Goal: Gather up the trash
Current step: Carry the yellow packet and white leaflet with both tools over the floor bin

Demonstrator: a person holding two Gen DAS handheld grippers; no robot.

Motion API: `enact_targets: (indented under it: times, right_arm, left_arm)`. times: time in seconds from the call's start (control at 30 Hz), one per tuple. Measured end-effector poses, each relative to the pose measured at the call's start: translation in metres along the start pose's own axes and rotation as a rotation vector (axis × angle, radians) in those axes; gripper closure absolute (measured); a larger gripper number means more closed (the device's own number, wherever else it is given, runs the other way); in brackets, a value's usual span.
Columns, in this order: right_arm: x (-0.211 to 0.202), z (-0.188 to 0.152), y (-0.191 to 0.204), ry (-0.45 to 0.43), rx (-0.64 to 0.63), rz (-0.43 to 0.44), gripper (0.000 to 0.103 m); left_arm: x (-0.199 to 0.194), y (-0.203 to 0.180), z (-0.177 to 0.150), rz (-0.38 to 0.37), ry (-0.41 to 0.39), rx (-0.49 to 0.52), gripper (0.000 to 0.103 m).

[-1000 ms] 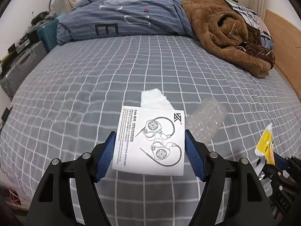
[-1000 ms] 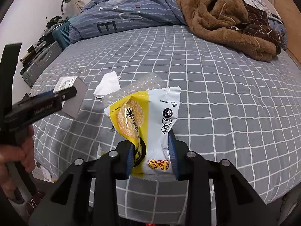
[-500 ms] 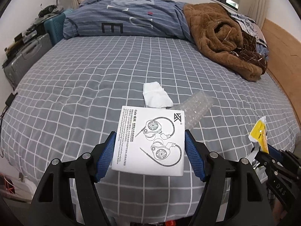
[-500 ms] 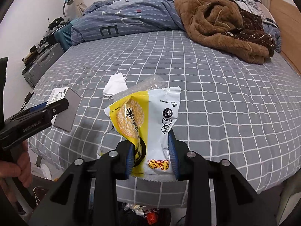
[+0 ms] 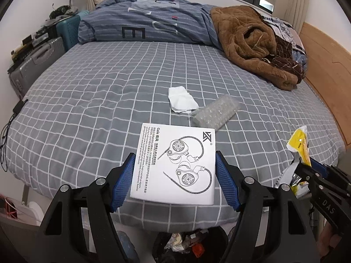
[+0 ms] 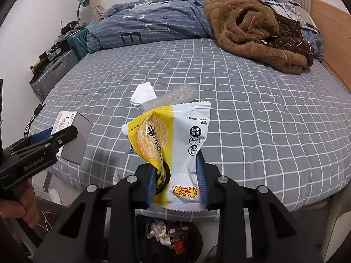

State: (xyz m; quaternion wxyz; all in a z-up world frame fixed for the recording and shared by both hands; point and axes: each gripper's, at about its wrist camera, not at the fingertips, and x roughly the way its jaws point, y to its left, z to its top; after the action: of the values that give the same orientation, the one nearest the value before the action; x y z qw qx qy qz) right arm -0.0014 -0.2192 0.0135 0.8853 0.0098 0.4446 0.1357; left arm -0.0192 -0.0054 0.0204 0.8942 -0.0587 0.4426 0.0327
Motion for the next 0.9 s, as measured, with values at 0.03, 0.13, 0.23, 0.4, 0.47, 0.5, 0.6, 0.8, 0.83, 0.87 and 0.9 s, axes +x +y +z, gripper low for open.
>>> enact_targets:
  times: [0.03, 0.13, 0.23, 0.4, 0.47, 0.5, 0.6, 0.8, 0.83, 0.87, 0.9]
  right_arm:
    - [-0.002, -0.002, 0.001, 0.000, 0.000, 0.001, 0.072]
    - [-0.009, -0.010, 0.005, 0.002, -0.002, 0.002, 0.072]
    - [-0.017, -0.018, 0.008, 0.003, 0.001, 0.002, 0.072]
    - [-0.029, -0.033, 0.011, 0.004, 0.001, 0.000, 0.072]
    - [-0.034, -0.039, 0.012, 0.002, 0.000, -0.004, 0.072]
    - [-0.037, -0.043, 0.013, 0.002, 0.000, -0.004, 0.072]
    - [-0.045, -0.051, 0.014, -0.001, 0.001, -0.006, 0.072]
    - [-0.057, -0.067, 0.014, -0.005, 0.003, -0.012, 0.072]
    - [-0.058, -0.071, 0.014, -0.002, 0.004, -0.012, 0.072]
    - [-0.059, -0.074, 0.014, 0.000, 0.005, -0.012, 0.072]
    - [-0.059, -0.077, 0.014, 0.003, 0.005, -0.012, 0.072]
  left_arm:
    - [-0.002, -0.001, -0.003, -0.002, 0.001, 0.002, 0.034]
    - [-0.009, -0.005, -0.012, -0.005, 0.000, 0.025, 0.034]
    - [-0.018, -0.006, -0.020, -0.014, 0.001, 0.021, 0.034]
    - [-0.031, -0.009, -0.036, -0.022, 0.000, 0.027, 0.034]
    - [-0.036, -0.010, -0.041, -0.024, 0.000, 0.024, 0.034]
    - [-0.040, -0.011, -0.044, -0.029, 0.000, 0.024, 0.034]
    - [-0.047, -0.011, -0.051, -0.032, -0.002, 0.025, 0.034]
    - [-0.060, -0.010, -0.061, -0.033, -0.010, 0.018, 0.034]
    - [-0.062, -0.010, -0.064, -0.035, -0.009, 0.018, 0.034]
    - [-0.063, -0.011, -0.067, -0.036, -0.009, 0.017, 0.034]
    - [-0.064, -0.011, -0.069, -0.037, -0.008, 0.017, 0.034]
